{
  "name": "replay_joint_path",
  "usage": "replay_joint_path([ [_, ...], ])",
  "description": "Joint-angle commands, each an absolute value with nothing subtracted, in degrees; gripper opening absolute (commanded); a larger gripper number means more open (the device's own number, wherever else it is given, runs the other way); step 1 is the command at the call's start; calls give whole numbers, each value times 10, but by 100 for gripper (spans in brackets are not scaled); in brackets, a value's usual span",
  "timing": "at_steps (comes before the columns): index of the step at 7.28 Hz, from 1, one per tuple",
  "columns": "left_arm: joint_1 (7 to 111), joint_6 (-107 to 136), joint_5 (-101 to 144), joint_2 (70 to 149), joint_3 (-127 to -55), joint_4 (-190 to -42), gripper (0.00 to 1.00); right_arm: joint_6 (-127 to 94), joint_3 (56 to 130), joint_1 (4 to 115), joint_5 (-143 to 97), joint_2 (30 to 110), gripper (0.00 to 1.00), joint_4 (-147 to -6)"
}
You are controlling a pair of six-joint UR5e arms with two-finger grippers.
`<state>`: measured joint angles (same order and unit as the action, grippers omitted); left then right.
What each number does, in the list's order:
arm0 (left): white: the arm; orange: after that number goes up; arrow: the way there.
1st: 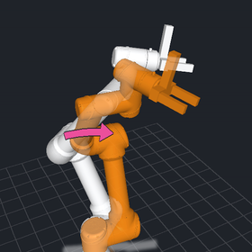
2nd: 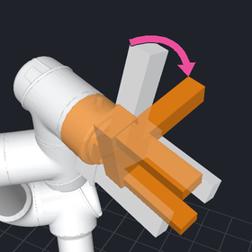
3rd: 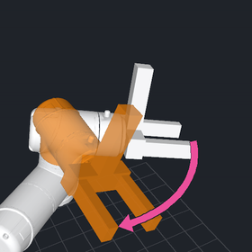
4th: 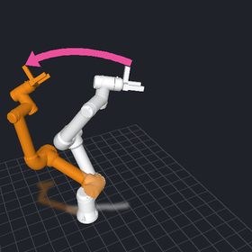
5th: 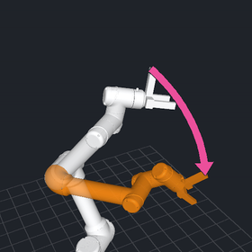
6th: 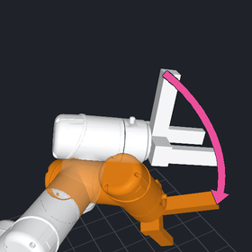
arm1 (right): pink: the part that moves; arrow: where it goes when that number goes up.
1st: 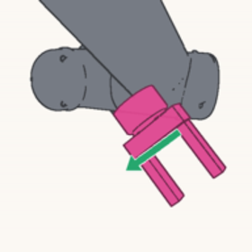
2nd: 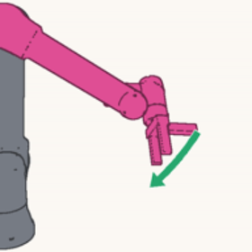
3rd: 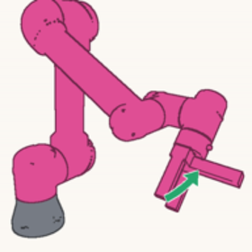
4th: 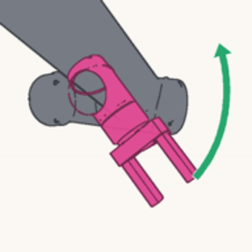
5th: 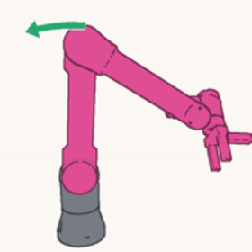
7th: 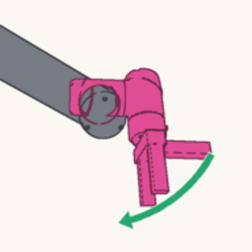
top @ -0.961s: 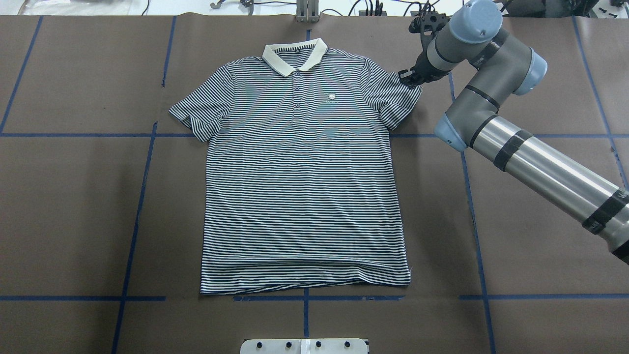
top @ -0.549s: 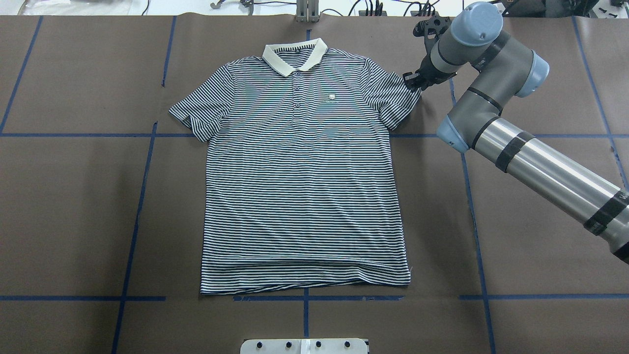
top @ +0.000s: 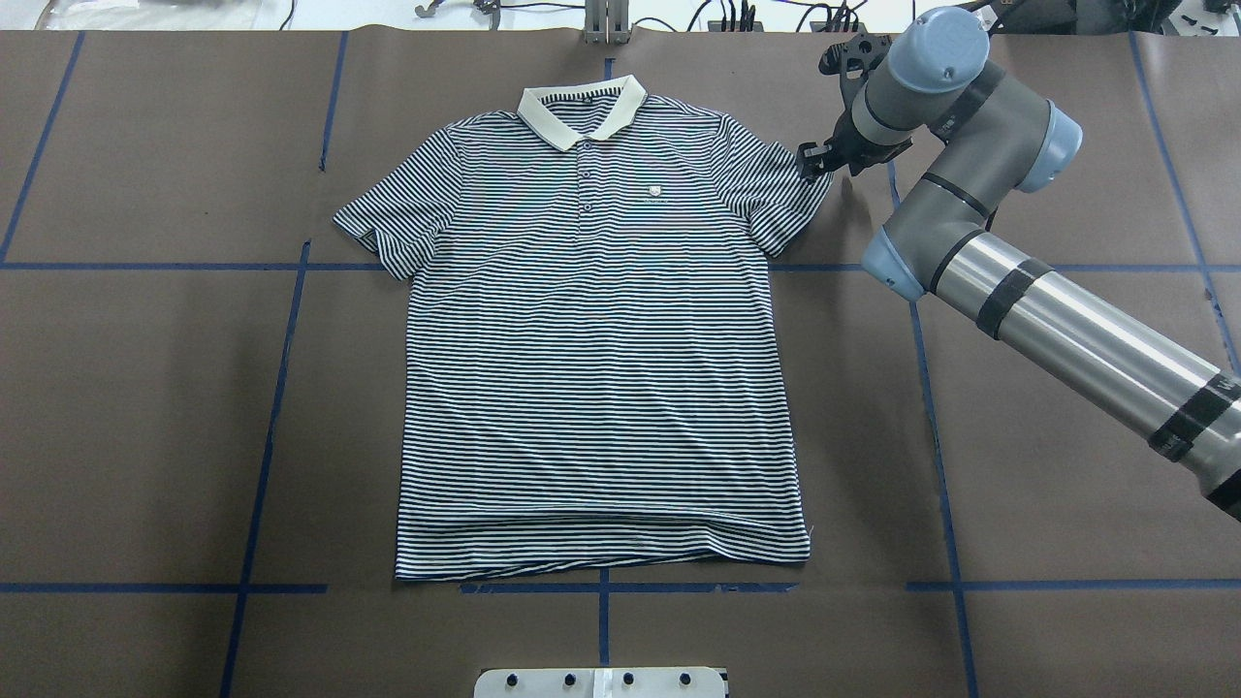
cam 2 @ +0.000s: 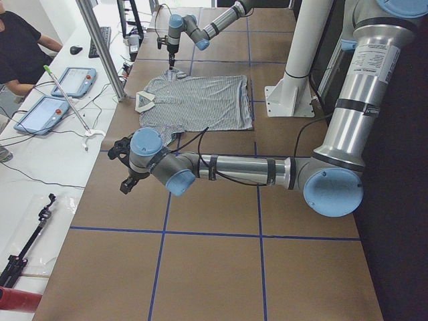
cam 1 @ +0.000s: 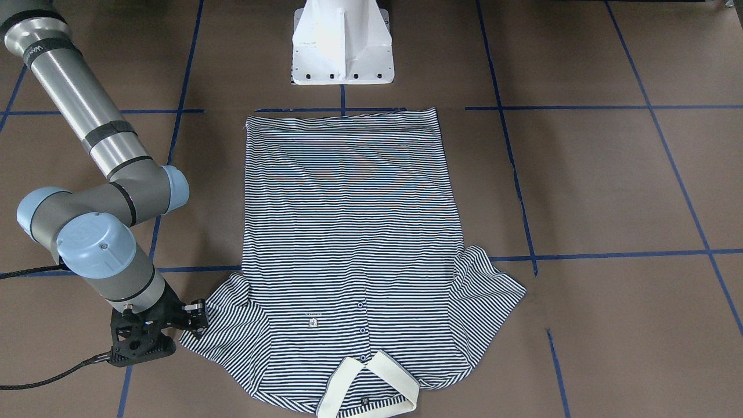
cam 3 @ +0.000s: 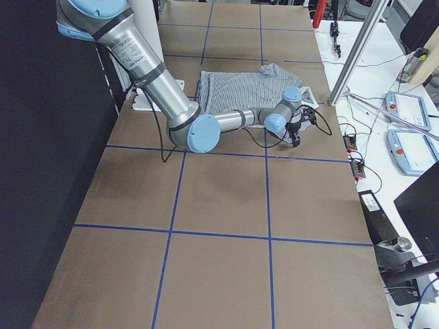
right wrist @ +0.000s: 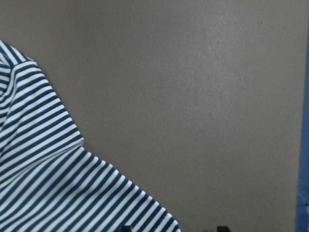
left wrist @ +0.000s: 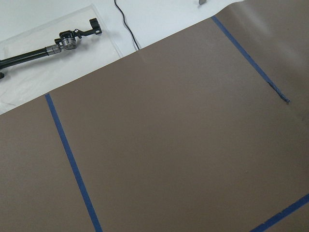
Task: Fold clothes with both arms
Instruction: 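Move the right gripper over the shirt's shoulder and sleeve nearest it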
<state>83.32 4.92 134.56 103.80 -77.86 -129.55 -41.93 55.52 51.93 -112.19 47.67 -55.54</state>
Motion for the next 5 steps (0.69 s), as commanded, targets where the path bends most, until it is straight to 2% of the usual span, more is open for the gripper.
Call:
replay_joint_path([
  [1, 834, 50, 1346, 1038, -782, -1296, 100, -419, 553, 519, -1122, 476, 26, -555],
  [2, 834, 50, 1346, 1037, -782, -1296, 100, -417, 553, 519, -1122, 475, 0, -556],
  [5, 834, 102, 1362, 1040, -783, -1295, 100, -418, 556, 519, -1122, 475, 0, -555],
])
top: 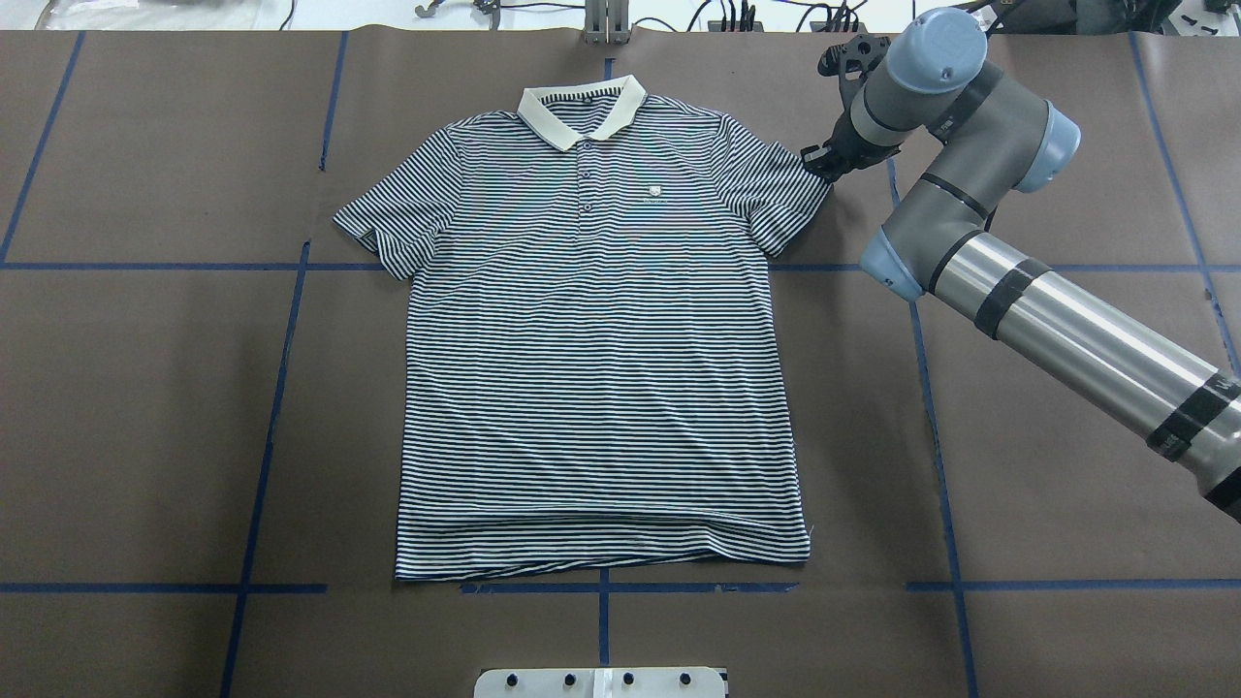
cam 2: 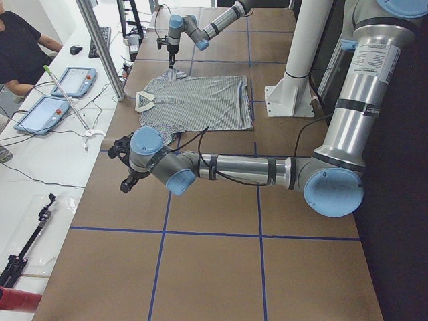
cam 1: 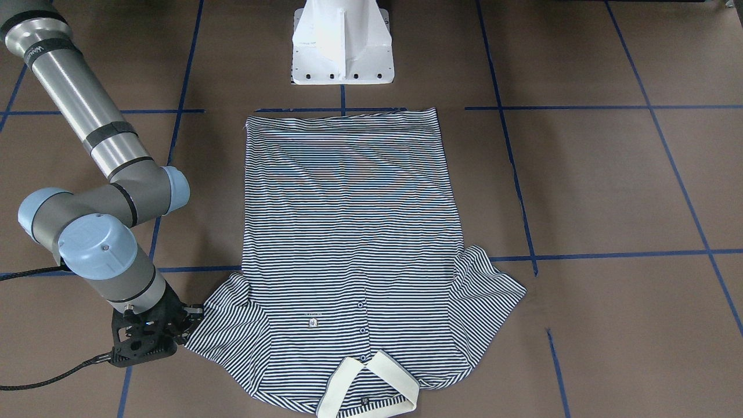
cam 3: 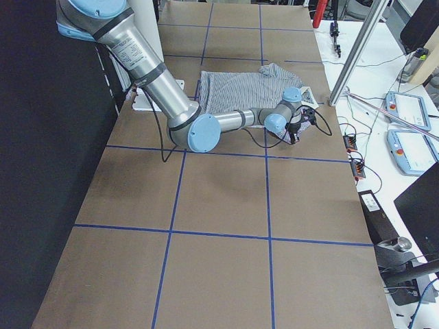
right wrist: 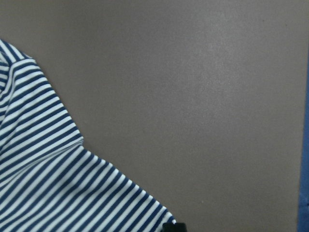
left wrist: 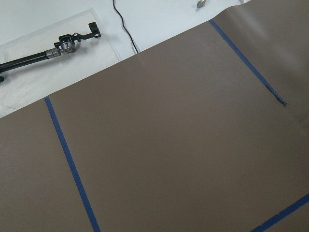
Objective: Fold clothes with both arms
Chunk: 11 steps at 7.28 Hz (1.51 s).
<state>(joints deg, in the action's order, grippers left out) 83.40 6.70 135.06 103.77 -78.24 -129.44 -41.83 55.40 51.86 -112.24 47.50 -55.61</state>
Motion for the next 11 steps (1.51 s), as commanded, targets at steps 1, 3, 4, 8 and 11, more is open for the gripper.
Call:
replay_joint_path([
  [1, 834, 104, 1369, 1039, -783, -1296, 100, -419, 562, 519, -1122, 474, 0, -555],
  [3, 834, 105, 1368, 1038, -780, -1296, 100, -426, 638, 518, -1132, 490, 0, -556],
  [4, 834, 105, 1368, 1038, -780, -1296, 100, -427, 683, 512, -1152, 509, 0, -574],
  [8, 834, 104, 1368, 1036, -779, -1296, 100, -433, 604, 472, -1110, 388, 0, -612],
  [11, 836, 104, 1369, 1034, -789, -1296, 100, -467, 466, 424, -1027, 278, 0, -608],
])
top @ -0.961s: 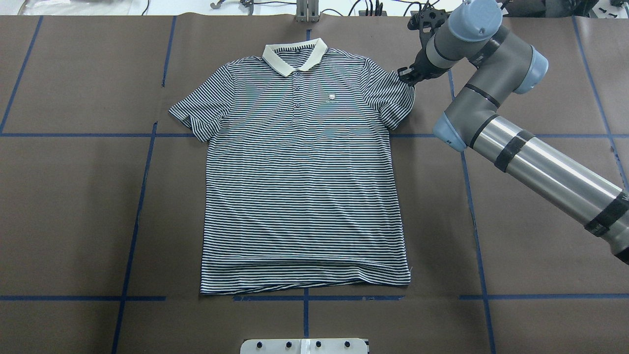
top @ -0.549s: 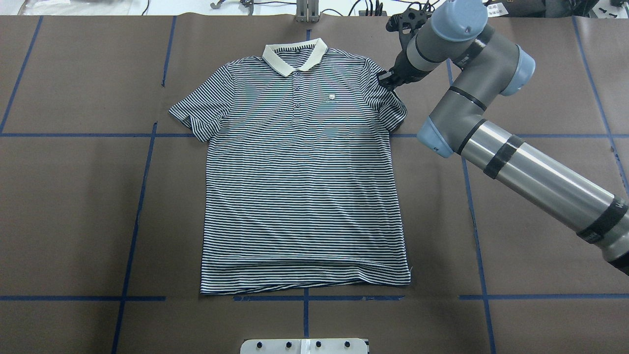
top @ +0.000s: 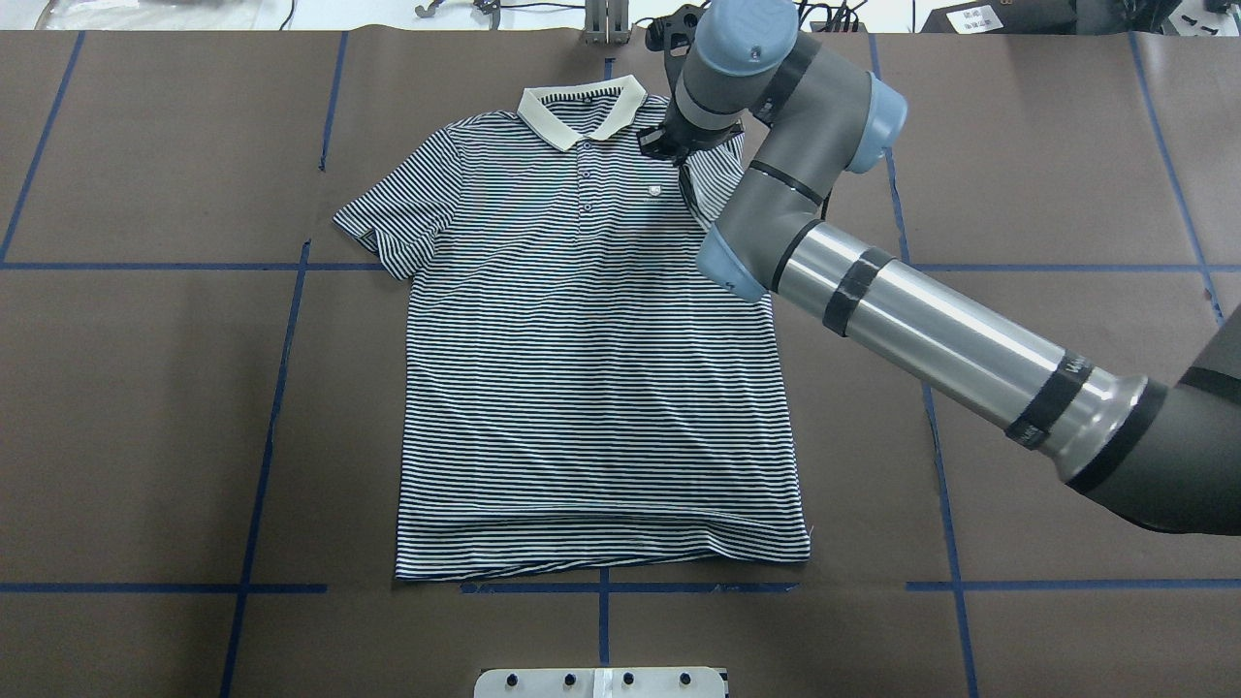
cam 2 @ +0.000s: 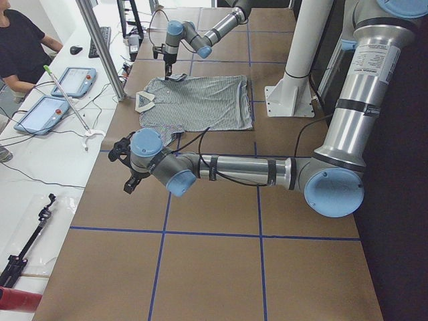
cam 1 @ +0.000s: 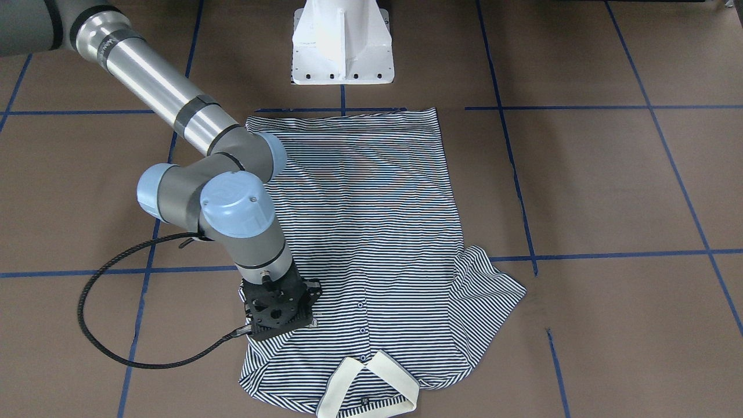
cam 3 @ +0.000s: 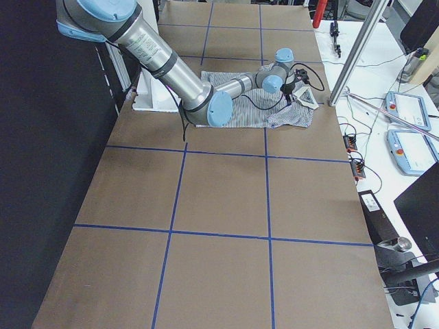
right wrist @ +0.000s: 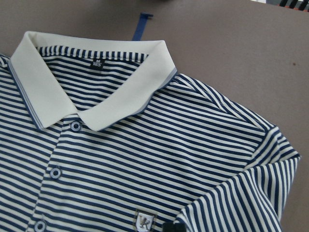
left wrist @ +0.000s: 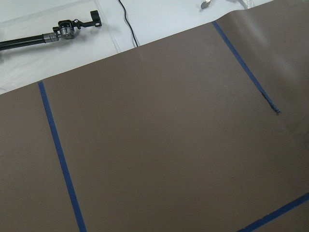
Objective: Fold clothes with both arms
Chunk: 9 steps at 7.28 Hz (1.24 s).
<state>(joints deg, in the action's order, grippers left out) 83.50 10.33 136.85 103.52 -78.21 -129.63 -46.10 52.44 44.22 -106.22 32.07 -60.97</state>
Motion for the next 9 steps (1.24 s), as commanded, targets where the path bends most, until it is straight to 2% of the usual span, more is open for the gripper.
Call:
replay_joint_path([
  [1, 835, 105, 1369, 1024, -801, -1296, 100, -467, 465, 419, -1024, 282, 0, -604],
  [2, 835, 105, 1369, 1019, -805, -1296, 100, -468, 464, 417, -1020, 291, 90, -577],
  [3, 834, 116, 1368, 1020, -810, -1296, 100, -470, 464, 417, -1019, 294, 100, -567],
  [5, 792, 200, 1361, 1032, -847, -1315, 100, -551, 513, 420, -1057, 296, 100, -607],
  [7, 675, 457, 1247, 1084, -852, -1317, 100, -552, 667, 425, -1085, 308, 100, -859],
  [8, 606, 563, 1162, 1096, -856, -1315, 100, -554, 711, 440, -1114, 317, 100, -925],
  [9, 579, 643, 1133, 1119, -846, -1311, 100, -550, 759, 462, -1146, 351, 100, -948],
])
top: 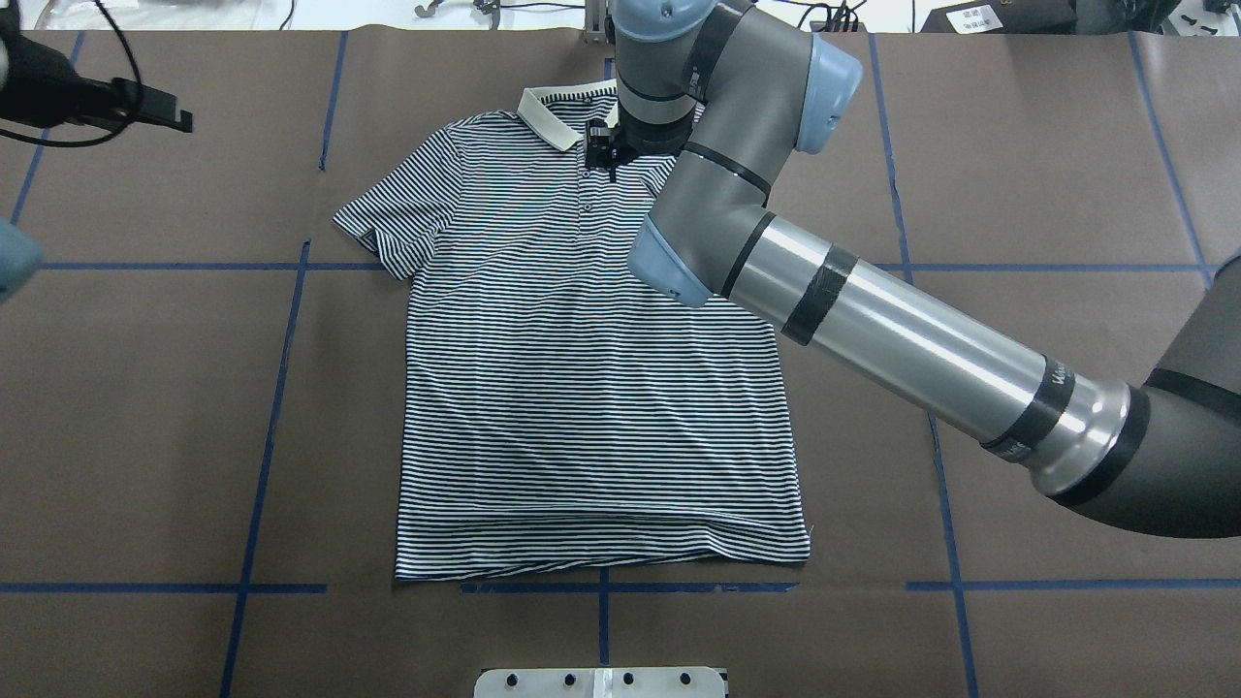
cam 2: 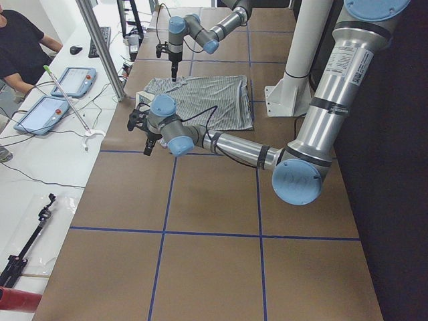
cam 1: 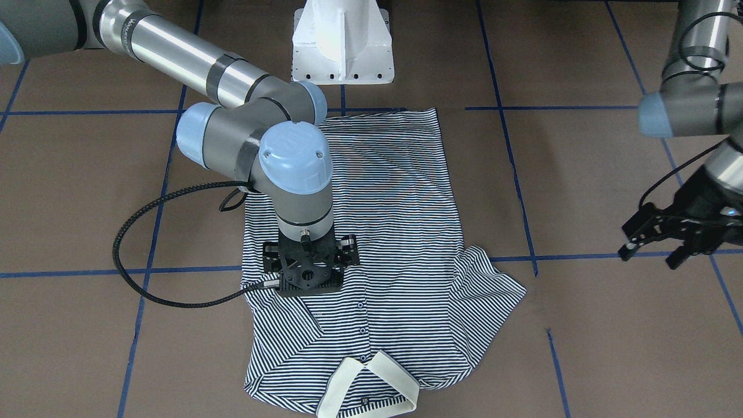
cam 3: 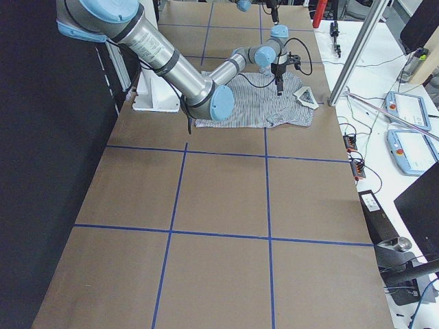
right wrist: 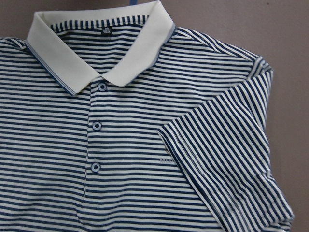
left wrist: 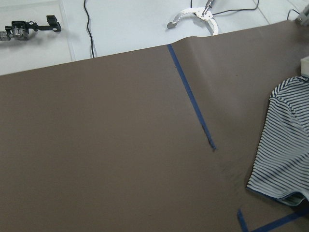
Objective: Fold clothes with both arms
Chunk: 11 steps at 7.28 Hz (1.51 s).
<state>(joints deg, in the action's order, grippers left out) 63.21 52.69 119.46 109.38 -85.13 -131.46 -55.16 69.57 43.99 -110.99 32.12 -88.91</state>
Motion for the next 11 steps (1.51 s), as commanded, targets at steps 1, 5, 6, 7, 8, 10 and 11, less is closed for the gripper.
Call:
replay_joint_path([
  [1, 559, 683, 1086, 1121, -843, -1310, 100, -538, 821, 488, -1174, 414, 100, -948],
  [5, 445, 741, 942, 1179, -752, -1270, 98, -447, 886, 534, -1201, 500, 100, -943],
  [6, 443, 740, 935, 1181, -740, -1271, 98, -447, 886, 534, -1201, 503, 100, -942],
  [7, 442, 740, 935, 1188, -733, -1271, 97, -447, 886, 534, -1201, 504, 100, -942],
  [8, 442, 738, 934, 1198, -717, -1271, 96, -447, 886, 534, -1201, 504, 100, -942],
  [10, 442, 737, 925, 1199, -714, -1271, 83, -448, 883, 531, -1198, 504, 100, -942],
  [11, 442, 737, 924, 1200, -715, -1269, 61, -448, 882, 531, -1198, 502, 100, -943],
])
